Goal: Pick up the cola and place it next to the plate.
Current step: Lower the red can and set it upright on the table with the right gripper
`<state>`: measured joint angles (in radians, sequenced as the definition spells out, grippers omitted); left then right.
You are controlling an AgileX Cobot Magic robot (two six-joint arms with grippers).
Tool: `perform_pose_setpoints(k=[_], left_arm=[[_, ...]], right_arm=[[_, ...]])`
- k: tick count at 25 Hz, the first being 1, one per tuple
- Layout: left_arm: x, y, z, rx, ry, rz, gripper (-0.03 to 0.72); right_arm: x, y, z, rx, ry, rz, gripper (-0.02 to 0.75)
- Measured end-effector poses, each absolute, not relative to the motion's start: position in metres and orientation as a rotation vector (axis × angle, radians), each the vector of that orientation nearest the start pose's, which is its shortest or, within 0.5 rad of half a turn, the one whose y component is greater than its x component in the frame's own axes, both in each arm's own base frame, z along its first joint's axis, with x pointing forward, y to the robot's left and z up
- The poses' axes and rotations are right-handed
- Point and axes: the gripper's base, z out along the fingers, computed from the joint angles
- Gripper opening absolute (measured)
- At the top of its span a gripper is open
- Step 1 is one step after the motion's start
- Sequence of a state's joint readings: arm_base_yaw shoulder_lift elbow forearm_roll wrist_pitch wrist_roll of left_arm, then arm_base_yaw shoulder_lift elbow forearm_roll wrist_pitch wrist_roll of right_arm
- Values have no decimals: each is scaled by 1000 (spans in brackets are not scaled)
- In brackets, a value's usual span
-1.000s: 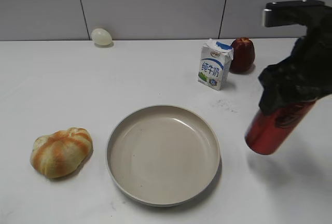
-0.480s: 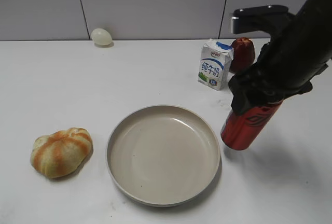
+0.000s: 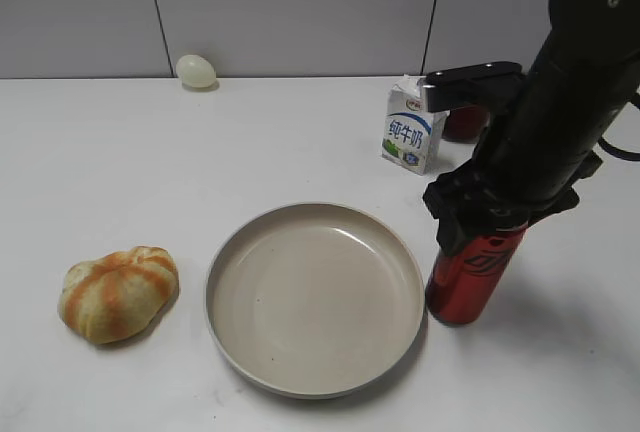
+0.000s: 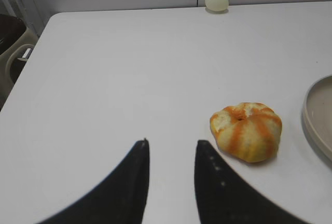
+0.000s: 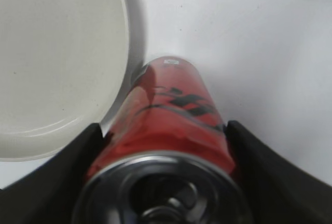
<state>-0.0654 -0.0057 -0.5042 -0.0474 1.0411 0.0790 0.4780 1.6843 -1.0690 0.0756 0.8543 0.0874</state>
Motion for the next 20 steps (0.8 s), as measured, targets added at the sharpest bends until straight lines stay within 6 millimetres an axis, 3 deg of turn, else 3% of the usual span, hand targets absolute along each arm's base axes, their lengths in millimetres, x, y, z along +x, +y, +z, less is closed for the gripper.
perform_pose_setpoints(k=[4,8,11,16,20], left_arm=[[-6,-3,280,147,2009,-48,236],[-6,-3,280,147,2009,-48,236],[-6,-3,280,147,2009,-48,236],[-6,-3,280,147,2009,-48,236],[-6,-3,280,147,2009,-48,236]], right_arm=[[278,150,202,-509,2936,171,651],[282,152,208,-506,2925,179,664],[292,154,224,-491,2884,197,664],[325,149,260,-400,2780,232,664],[362,125,280,-274,2785,215,655]])
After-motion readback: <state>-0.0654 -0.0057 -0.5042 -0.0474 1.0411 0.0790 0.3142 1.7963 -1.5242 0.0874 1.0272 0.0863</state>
